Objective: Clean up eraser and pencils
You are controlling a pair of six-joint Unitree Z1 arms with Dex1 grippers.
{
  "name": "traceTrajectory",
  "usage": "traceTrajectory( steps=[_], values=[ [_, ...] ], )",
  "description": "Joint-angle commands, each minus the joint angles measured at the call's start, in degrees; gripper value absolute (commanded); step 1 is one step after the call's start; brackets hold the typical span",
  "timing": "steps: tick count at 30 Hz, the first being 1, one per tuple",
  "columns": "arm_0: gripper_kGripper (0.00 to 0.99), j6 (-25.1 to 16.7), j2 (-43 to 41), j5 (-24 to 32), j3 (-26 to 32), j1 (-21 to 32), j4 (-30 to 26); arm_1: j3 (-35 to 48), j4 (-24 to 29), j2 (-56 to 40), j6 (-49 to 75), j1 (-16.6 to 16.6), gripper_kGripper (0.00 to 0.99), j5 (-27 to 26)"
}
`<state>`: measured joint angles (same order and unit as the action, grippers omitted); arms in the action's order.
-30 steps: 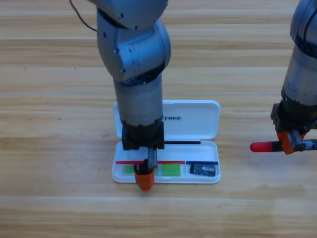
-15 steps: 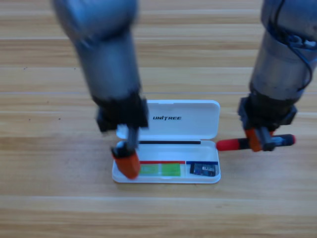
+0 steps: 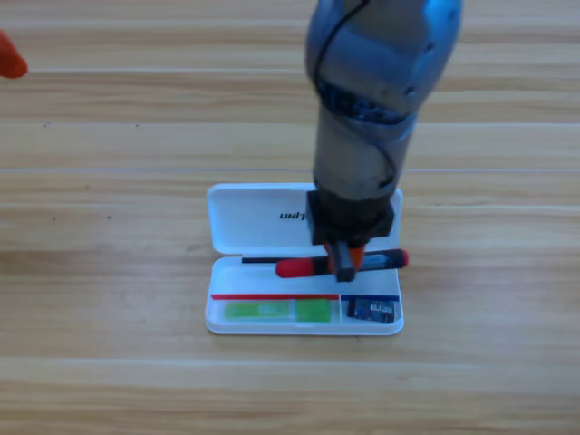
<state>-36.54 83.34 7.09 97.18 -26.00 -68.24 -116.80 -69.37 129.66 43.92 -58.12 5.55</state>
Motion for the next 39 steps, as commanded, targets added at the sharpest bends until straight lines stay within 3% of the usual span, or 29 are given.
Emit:
traceTrajectory(
  steps=[1,17,18,21,22,29,33,39],
  values=[
    [0.990,-0.28,-0.45,-0.06,-6.21,3.50,6.01,-3.61,-0.68,7.97,-0.15,-1.65,0.000,2.01],
    [0.990,-1.78,-1.86,-0.50,-13.33,3.50,12.25,-4.93,-0.68,9.55,-0.33,-0.77,0.000,3.06],
    [0.990,-1.78,-1.86,-0.41,-13.59,3.50,12.43,-5.02,-0.68,9.55,-0.51,-0.86,0.106,3.06],
    [0.990,-1.78,-1.95,-0.24,-14.21,3.50,12.78,-5.19,-0.68,9.29,-1.21,-0.86,0.861,3.32],
    [0.990,-1.78,-2.04,-0.15,-14.38,3.50,12.87,-5.19,-0.68,9.03,-1.47,-0.86,0.913,3.32],
    [0.990,-1.78,-2.04,-0.06,-15.61,3.50,13.66,-4.14,-2.53,1.12,-2.09,-1.65,0.968,1.65],
    [0.990,-1.78,-1.68,-0.32,-15.26,3.50,14.54,-1.85,-6.48,-9.78,-3.14,-4.55,0.971,-2.83],
    [0.990,-1.43,2.89,-0.15,-10.43,3.50,16.03,4.83,-6.39,-27.01,-5.78,-7.10,0.971,-8.89]
  ],
)
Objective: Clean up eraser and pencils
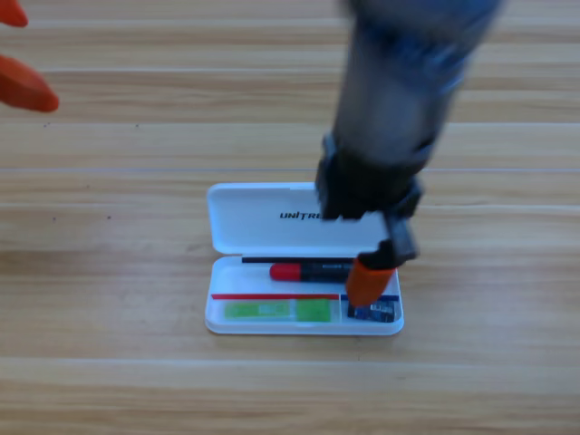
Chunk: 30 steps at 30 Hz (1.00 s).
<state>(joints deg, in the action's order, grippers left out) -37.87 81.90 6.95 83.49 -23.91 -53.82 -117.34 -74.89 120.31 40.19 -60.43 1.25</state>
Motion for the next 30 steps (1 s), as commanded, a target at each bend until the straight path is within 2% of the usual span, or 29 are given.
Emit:
traceTrajectory(
  steps=[1,4,7,10,14,19,21,23,25,28,29,30],
  values=[
    [0.990,0.16,5.55,0.34,4.22,1.41,2.32,6.86,-0.43,-19.85,-2.66,-4.79,0.971,-5.82],
    [0.990,0.34,10.21,2.72,7.04,1.49,5.57,14.68,5.02,-26.18,-4.95,-4.26,0.969,-10.39],
    [0.989,0.78,15.04,7.11,8.09,2.81,10.93,26.37,16.89,-33.83,-7.67,-1.53,0.971,-14.70],
    [0.988,3.06,20.23,8.96,10.38,3.51,14.45,34.98,25.76,-39.19,-10.13,-0.57,0.971,-15.84],
    [0.963,5.08,25.24,12.74,12.93,5.18,16.38,40.43,29.72,-41.04,-10.75,-0.57,0.971,-18.65],
    [0.850,4.82,29.37,16.69,12.40,6.06,18.75,43.16,31.65,-41.30,-10.75,-0.57,0.971,-21.03],
    [0.759,3.59,30.60,17.83,11.26,6.06,19.81,44.03,32.53,-41.65,-10.83,-0.57,0.971,-21.12],
    [0.629,1.83,31.39,19.77,8.88,6.06,21.48,44.65,32.97,-42.00,-10.83,-0.57,0.971,-21.12],
    [0.456,-0.81,32.01,21.96,5.89,6.06,23.23,44.74,32.97,-42.35,-10.83,-0.57,0.971,-21.12],
    [0.146,-4.15,32.71,23.63,0.53,6.06,27.10,44.74,33.06,-42.71,-10.83,-0.48,0.971,-21.12],
    [0.012,-4.85,33.06,23.90,-0.96,6.06,28.16,44.74,33.06,-42.62,-10.83,-0.57,0.971,-21.12],
    [0.000,-5.11,33.41,24.34,-2.37,5.98,29.39,44.65,33.15,-42.53,-10.83,-0.48,0.971,-21.12]
  ],
)
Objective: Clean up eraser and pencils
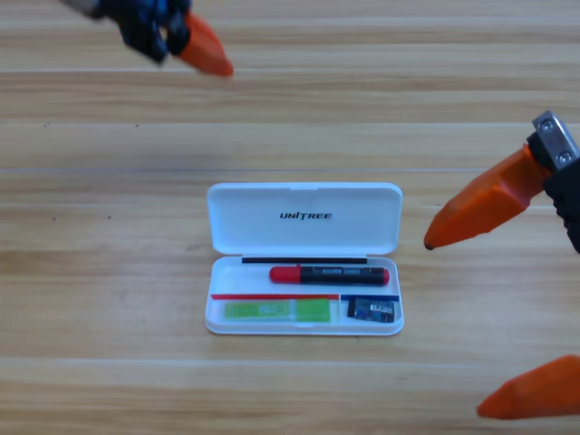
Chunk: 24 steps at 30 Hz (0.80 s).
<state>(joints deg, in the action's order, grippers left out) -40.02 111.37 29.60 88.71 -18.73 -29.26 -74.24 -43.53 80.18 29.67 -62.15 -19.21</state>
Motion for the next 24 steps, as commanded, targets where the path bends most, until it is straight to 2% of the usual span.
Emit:
traceTrajectory(
  steps=[1,5,11,15,24],
  values=[
    [0.000,-3.04,4.12,2.22,-9.17,0.72,6.23,1.56,1.78,-2.31,-0.31,1.15,0.971,-0.65],
    [0.000,-5.42,4.56,4.06,-14.53,0.37,10.27,1.73,1.87,-1.87,-0.31,1.15,0.971,-0.65],
    [0.000,-9.46,5.53,5.29,-17.61,-1.22,10.54,2.26,2.04,-1.69,-0.31,1.15,0.971,-0.57],
    [0.000,-11.22,6.14,7.14,-18.48,-2.36,10.54,2.43,2.13,-1.43,-0.31,1.15,0.971,-0.65],
    [0.000,-12.18,6.49,10.13,-18.48,-3.85,9.92,2.35,2.13,-1.26,-0.40,1.15,0.971,-0.65]
  ],
)
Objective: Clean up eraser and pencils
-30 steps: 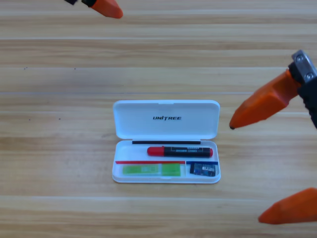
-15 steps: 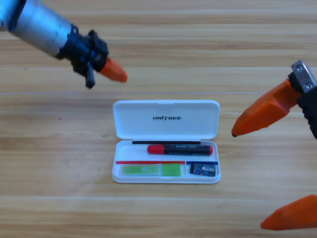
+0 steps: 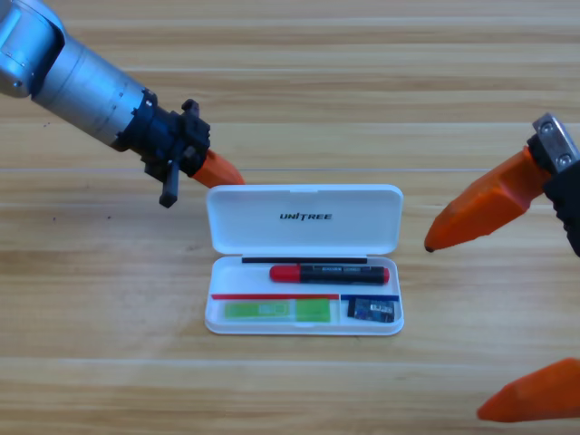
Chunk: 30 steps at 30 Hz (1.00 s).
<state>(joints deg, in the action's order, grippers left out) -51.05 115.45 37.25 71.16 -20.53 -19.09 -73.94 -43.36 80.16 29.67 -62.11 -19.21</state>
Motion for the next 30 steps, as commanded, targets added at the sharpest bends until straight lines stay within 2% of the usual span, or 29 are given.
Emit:
traceTrajectory(
  steps=[1,13,24,30],
  values=[
    [0.000,-1.24,2.41,2.74,-1.03,-2.23,-0.25,2.13,1.97,-1.24,-0.49,1.12,0.971,-0.65],
    [0.000,-3.35,1.71,3.36,-2.87,-4.52,-0.51,2.48,1.97,-1.24,-0.49,1.12,0.971,-1.01],
    [0.000,-7.92,1.80,3.80,-7.79,-7.24,0.19,3.18,1.97,-1.77,-0.57,1.21,0.971,-1.62],
    [0.000,-8.28,1.97,3.53,-10.25,-8.82,2.48,3.45,1.97,-2.29,-0.57,1.12,0.971,-1.88]
  ],
)
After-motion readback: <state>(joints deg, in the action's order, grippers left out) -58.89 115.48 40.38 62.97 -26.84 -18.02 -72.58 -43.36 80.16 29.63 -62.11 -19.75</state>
